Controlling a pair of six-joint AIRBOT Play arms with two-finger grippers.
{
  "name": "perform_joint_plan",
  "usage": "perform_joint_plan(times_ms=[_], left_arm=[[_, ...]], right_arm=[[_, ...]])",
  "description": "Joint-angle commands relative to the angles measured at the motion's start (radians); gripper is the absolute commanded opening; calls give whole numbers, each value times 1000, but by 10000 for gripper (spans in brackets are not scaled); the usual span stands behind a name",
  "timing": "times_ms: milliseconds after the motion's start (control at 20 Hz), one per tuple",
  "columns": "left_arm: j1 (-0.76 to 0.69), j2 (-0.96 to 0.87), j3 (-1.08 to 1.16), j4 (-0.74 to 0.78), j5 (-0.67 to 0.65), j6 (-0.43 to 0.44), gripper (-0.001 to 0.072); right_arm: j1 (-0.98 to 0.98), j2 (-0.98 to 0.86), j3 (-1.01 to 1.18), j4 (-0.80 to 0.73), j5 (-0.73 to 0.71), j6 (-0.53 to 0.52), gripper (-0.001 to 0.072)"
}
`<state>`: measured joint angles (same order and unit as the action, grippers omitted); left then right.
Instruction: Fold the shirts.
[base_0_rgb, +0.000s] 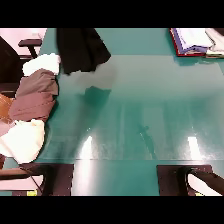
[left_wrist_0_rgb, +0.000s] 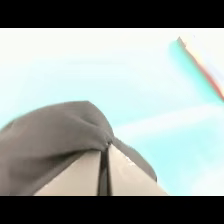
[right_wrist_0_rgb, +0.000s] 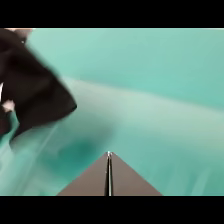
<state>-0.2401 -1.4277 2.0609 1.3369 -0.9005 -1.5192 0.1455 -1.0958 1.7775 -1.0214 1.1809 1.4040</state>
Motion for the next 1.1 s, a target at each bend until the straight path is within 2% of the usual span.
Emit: perform_joint_plan(times_ms=[0,150,400,450,500,550,650,800,900,1050], left_arm=[[-62,182,3,55,-126,35,27],[-209,200,-75,55,-193,35,27],[-501,126,-306,-23,-156,42,33],[-546,102,-333,-32,-125,86,207],[-568,78,-342,-29,-97,122,516],[-566,63,-341,-23,-76,123,549],[-509,71,-336,57,-77,104,543],[-287,88,-336,133,-214,-19,542],[-104,88,-399,116,-298,-78,542],[98,87,-613,-16,-294,-65,542]], right_arm=[[0,0,109,-3,8,0,19],[0,0,155,-2,34,0,18],[0,2,175,0,99,0,19],[0,2,174,0,112,0,18],[0,1,173,0,127,0,18],[0,2,173,0,140,0,19],[0,4,173,0,159,0,18],[0,4,173,0,180,0,19],[0,3,173,0,184,0,19],[0,3,173,0,182,0,19]])
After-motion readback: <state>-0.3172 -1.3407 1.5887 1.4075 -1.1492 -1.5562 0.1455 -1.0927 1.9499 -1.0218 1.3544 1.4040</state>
